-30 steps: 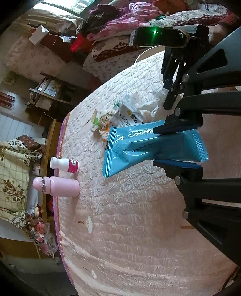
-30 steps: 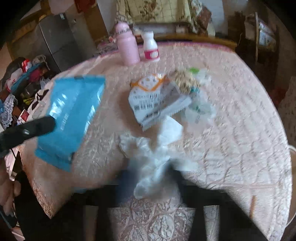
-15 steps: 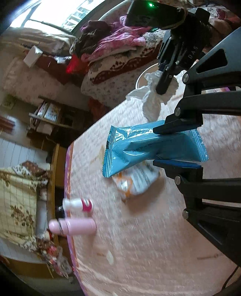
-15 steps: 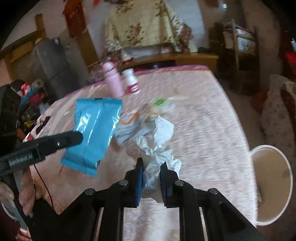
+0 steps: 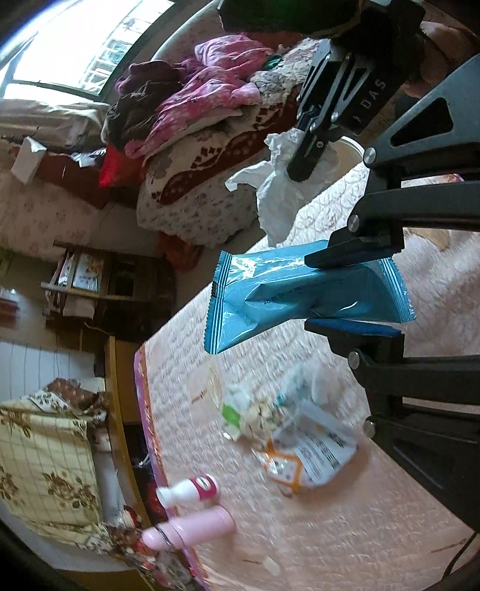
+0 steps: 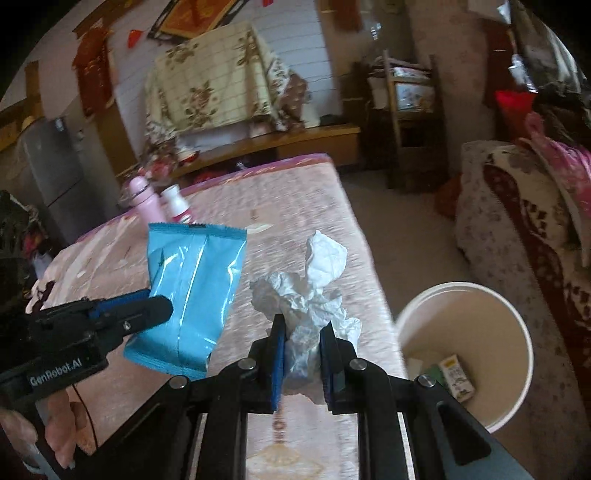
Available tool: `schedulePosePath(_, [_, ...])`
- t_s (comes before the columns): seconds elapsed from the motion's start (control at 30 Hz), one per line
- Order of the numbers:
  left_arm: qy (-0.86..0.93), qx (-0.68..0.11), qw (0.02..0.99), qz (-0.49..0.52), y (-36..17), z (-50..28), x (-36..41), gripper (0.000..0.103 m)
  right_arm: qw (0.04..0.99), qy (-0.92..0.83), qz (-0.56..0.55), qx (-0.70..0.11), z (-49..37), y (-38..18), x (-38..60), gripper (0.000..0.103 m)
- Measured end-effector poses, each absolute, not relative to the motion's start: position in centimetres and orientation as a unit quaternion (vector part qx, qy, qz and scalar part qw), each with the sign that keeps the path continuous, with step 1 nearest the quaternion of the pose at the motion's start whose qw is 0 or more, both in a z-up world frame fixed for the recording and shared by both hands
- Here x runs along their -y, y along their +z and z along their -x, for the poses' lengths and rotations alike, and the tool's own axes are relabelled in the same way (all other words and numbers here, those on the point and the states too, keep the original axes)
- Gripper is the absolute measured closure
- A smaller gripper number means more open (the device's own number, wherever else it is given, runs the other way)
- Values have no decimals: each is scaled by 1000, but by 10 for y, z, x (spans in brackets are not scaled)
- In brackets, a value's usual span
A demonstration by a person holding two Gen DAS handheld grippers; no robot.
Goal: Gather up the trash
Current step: 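Carry wrapper and tissue over the cream bucket and open both tools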
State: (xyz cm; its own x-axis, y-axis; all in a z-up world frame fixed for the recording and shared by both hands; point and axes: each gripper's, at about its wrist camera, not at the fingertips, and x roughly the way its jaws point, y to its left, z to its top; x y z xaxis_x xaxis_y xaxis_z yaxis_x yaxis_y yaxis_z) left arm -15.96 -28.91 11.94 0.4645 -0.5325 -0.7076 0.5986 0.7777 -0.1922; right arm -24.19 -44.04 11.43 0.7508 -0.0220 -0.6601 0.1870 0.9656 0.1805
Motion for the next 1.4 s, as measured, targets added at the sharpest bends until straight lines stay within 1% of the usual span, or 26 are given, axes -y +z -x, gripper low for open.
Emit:
schedulePosePath(0.4, [-361,-392,843,-76,111,163,361,74,924,-132,-139,-330,261,117,498,85])
schedulePosePath(0.8, [-399,-416,812,-91,86,167,430,74,900,-196,-165,-352,277,96,561,85])
schedulePosePath(1.27, [-407,-447,791,-95,59,166,469,74,880,-221,-190,-376,278,67,600,83])
schedulePosePath(1.4, [-405,-455,787,-92,54,163,471,71,874,-218,-201,-385,273,59,609,83])
